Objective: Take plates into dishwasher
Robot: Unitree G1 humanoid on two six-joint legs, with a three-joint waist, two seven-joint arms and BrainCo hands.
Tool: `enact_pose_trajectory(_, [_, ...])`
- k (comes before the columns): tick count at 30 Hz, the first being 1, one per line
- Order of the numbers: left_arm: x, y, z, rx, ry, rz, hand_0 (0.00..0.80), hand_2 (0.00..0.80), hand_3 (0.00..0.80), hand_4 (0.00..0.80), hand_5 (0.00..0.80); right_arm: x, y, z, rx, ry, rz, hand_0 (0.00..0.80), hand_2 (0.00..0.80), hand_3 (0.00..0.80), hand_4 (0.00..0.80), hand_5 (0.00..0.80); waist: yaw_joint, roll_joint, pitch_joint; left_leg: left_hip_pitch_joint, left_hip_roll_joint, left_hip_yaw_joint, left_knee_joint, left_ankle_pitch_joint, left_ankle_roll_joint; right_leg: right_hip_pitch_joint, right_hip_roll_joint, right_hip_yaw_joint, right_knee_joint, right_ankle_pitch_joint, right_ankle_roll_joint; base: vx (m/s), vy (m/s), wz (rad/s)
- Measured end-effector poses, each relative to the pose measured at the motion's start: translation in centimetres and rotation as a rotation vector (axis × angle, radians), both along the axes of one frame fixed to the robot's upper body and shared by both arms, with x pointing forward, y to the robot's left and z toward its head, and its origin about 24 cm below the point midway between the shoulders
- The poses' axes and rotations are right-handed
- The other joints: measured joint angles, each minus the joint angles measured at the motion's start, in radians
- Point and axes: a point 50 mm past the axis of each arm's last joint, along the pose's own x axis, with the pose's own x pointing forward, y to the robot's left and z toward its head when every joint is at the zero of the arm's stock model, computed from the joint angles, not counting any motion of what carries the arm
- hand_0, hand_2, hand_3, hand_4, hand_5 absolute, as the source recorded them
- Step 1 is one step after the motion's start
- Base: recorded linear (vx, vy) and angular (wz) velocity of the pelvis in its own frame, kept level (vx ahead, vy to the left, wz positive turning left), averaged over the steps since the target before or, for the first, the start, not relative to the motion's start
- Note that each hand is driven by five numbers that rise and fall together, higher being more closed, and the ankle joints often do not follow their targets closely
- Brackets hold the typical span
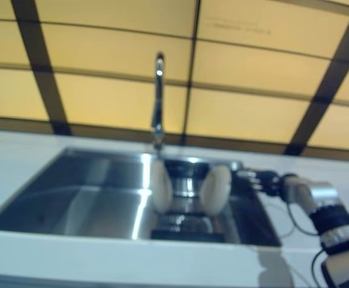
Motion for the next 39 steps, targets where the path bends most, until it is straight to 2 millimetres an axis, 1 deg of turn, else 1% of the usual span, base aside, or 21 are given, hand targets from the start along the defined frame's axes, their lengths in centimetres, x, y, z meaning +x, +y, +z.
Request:
enact_pose_trajectory(6, [0.01,-0.02,0.00,0.000,-0.002,-0.002,0.000,0.000,0.000,0.000,0.000,0.09,0.17,-0.36,0.047,0.008,-0.008,0.000,0.000,0.000,0.000,0.000,0.000,0.001,0.001,-0.001,0.000,-0.002,0.000,0.000,0.000,0.000,0.000,-0.002,0.000,0.000,0.000,0.000,0.000,0.00])
enact_pose_trajectory(28, [-0.04,0.08,0.02,0.005,-0.005,-0.001,0.000,0.000,0.000,0.000,0.000,0.08,0.29,-0.41,0.057,0.010,0.011,0.000,0.000,0.000,0.000,0.000,0.001,-0.001,0.011,-0.012,-0.001,-0.006,0.001,0.002,0.000,-0.009,0.000,-0.005,0.000,0.002,-0.003,0.000,0.000,0.00])
enact_pose_trajectory(33, [0.32,0.22,0.18,0.011,-0.032,-0.008,0.000,0.000,0.000,0.000,0.000,0.10,0.36,-0.45,0.058,0.010,0.013,0.000,0.000,0.000,0.000,0.000,0.003,-0.005,0.034,-0.013,-0.001,-0.012,0.001,0.003,0.000,-0.008,0.000,-0.010,0.001,0.002,-0.004,0.003,0.001,0.01])
enact_pose_trajectory(39, [0.41,0.26,0.22,0.020,-0.041,-0.007,0.000,0.000,0.000,0.000,0.000,0.13,0.46,-0.50,0.059,0.011,0.015,0.000,0.000,0.000,0.000,0.000,0.007,-0.007,0.041,-0.016,-0.001,-0.017,0.001,0.003,0.000,-0.008,0.000,-0.015,0.001,0.002,-0.003,0.004,0.001,0.02])
